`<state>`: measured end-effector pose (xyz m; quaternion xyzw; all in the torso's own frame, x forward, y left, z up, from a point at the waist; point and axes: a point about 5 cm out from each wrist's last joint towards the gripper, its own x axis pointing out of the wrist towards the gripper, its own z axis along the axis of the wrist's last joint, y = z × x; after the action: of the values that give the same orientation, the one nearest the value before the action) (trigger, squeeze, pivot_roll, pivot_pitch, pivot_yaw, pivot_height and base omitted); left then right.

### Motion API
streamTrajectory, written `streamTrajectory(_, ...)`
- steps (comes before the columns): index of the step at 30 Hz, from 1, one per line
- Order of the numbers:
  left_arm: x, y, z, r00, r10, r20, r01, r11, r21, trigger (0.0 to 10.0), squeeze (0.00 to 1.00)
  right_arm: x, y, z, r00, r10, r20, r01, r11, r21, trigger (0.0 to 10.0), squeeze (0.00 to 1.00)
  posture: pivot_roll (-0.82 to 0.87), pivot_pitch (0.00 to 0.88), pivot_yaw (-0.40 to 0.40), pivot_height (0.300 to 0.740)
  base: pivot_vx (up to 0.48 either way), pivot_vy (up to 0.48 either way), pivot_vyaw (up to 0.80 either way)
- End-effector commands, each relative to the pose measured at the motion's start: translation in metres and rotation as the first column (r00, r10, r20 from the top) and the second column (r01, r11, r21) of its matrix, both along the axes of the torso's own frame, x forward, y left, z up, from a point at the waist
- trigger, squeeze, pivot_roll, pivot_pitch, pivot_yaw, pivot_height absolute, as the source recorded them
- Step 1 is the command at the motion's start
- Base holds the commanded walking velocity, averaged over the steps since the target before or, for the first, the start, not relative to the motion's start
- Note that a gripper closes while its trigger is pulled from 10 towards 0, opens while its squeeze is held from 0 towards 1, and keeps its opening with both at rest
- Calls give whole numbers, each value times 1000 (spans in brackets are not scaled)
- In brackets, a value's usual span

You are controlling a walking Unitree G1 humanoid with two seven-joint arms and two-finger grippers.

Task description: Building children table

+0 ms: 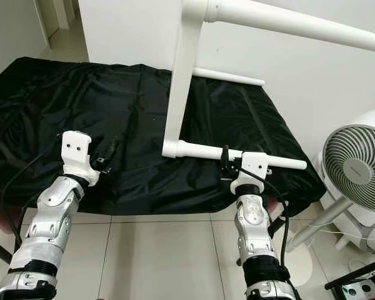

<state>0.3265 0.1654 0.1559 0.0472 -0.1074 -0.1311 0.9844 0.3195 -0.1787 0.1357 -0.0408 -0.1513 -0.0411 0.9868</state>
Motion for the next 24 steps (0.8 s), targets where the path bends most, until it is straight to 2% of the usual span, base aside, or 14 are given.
streamTrajectory(1, -2, 8, 0, 993, 119, 2, -119, 992, -39, 10000, 0, 3, -5, -1, 1000, -11, -14, 11, 1000, -9, 10000, 0, 13, 0, -107, 740, 0, 0, 0)
streamTrajectory(24, -9, 4, 0, 996, 88, 13, -88, 996, -28, 10000, 0, 5, -3, 1, 1000, 19, -14, -19, 1000, -17, 10000, 0, 23, 0, -127, 740, 0, 0, 0)
